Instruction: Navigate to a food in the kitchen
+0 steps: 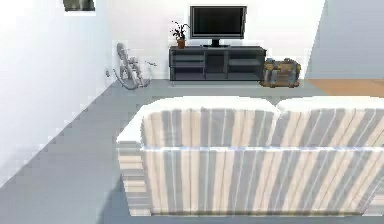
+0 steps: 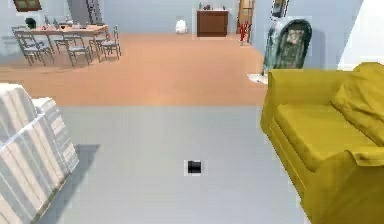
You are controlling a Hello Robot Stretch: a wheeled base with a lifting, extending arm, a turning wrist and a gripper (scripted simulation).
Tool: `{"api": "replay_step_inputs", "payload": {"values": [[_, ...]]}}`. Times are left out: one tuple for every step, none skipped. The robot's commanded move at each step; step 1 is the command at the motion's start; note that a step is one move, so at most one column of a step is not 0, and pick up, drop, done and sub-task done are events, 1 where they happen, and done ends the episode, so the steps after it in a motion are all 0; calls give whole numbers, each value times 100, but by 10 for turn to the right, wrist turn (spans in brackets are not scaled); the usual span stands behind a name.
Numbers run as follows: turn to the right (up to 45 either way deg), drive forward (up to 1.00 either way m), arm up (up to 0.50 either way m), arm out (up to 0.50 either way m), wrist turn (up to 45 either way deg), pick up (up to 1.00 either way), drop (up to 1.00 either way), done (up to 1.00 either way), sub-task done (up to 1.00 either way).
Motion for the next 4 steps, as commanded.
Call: {"api": "replay_step_inputs", "payload": {"values": [[450, 0, 0, 0, 0, 0, 0, 0, 0], [240, 0, 0, 0, 0, 0, 0, 0, 0], [30, 0, 0, 0, 0, 0, 0, 0, 0], [0, 100, 0, 0, 0, 0, 0, 0, 0]]}}
